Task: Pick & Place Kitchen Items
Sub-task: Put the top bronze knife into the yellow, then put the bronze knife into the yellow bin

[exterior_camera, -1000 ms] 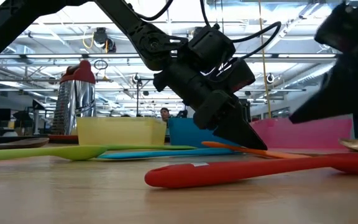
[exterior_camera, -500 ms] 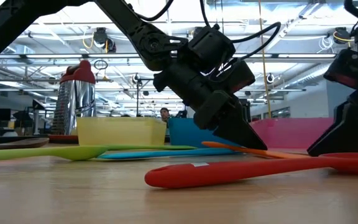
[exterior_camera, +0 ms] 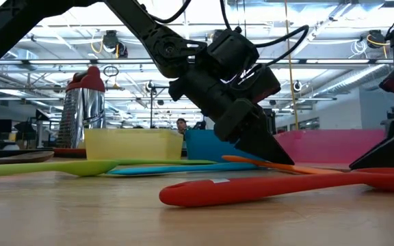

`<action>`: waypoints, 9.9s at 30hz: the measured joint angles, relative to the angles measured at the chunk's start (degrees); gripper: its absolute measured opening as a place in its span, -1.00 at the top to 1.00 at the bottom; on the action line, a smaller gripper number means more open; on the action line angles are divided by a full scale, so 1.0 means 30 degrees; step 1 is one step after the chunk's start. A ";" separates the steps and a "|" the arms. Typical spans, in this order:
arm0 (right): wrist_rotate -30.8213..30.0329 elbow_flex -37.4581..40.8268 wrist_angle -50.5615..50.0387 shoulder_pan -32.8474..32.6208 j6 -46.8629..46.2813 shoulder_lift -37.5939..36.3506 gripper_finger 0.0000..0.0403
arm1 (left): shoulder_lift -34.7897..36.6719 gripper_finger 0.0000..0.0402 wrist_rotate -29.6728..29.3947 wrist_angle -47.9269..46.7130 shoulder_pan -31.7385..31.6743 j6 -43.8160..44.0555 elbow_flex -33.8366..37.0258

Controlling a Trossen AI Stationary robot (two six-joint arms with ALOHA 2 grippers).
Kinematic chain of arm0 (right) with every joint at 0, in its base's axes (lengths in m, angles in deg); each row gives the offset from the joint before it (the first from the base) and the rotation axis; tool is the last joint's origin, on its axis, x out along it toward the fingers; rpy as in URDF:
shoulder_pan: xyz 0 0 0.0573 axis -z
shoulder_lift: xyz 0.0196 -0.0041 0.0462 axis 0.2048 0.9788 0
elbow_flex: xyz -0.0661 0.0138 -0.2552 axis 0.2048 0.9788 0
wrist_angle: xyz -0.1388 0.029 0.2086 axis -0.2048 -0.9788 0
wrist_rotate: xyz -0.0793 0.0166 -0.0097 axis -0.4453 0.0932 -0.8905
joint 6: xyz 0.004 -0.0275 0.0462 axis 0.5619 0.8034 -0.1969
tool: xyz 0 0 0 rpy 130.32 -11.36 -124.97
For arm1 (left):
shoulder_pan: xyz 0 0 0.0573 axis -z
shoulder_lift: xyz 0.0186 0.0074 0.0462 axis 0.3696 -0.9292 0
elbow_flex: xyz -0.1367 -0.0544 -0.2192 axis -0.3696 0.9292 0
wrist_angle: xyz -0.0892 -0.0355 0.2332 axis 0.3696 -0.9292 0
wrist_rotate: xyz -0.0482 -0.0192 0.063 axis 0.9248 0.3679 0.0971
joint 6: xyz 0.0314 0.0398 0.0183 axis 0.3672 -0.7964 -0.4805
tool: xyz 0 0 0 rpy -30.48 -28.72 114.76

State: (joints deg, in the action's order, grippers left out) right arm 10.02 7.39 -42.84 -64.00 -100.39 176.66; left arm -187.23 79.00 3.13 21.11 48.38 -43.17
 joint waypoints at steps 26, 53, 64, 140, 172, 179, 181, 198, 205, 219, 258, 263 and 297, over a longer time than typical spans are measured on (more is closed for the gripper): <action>-0.2276 0.1384 0.3125 -0.0166 0.0354 0.2553 0.74 | 0.0816 0.32 -0.0051 0.1243 -0.0029 0.0272 0.0015; -0.3016 0.1441 0.3426 -0.0104 -0.0107 0.2640 0.73 | -0.0786 0.32 -0.1323 0.4557 0.0906 -0.0597 -0.0055; -0.3561 0.1435 0.4235 -0.0090 -0.0067 0.2647 0.73 | -0.0831 0.32 -0.0490 0.2686 0.0219 -0.0474 -0.0087; -0.3358 0.1449 1.5785 0.3051 0.8672 0.2531 0.73 | -0.0889 0.51 -0.0962 0.4014 0.0277 -0.2699 -0.0036; -0.3290 0.1406 2.9235 0.3371 2.6073 0.2502 0.32 | 0.0800 0.79 -0.5066 0.2572 0.0666 -0.1682 -0.0022; -0.1948 0.1420 2.9612 0.4199 2.6556 0.2502 0.32 | 0.2294 0.79 -0.6329 0.1054 0.0721 -0.1625 -0.0024; -0.0650 0.1413 2.9593 0.4412 2.6568 0.2502 0.33 | 0.2645 0.79 -0.7217 0.0594 0.0721 -0.1532 -0.0051; 0.2170 0.1399 2.9277 0.5171 2.6535 0.2509 0.35 | 0.6358 0.79 -1.4098 -0.6150 0.0592 0.2353 -0.0036; 0.2198 0.1387 2.9032 0.5154 2.6323 0.2509 0.35 | 0.9652 0.79 -1.9244 -1.0322 0.0542 0.4176 -0.0044; 0.2158 0.1399 2.8111 0.5153 2.3708 0.2509 0.35 | 1.6346 0.79 -1.9508 -1.3373 -0.1559 0.7910 0.5113; 0.2216 0.1391 2.7065 0.7292 2.3012 0.2509 0.35 | 0.9640 0.72 -1.0987 0.3866 -0.9566 1.0225 1.2386; 0.2216 0.1399 2.6710 0.7284 2.3011 0.2509 0.35 | 0.9646 0.76 -1.1105 0.2361 -0.9539 1.0520 1.2393; 0.2230 0.1399 2.6742 0.7277 2.0835 0.2509 0.35 | 0.9653 0.57 -1.1431 0.0495 -0.9384 1.1001 1.2386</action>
State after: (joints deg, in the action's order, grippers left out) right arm 16.72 11.59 37.38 -42.17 -37.89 184.18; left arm -158.27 44.71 4.61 -7.04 81.38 -6.01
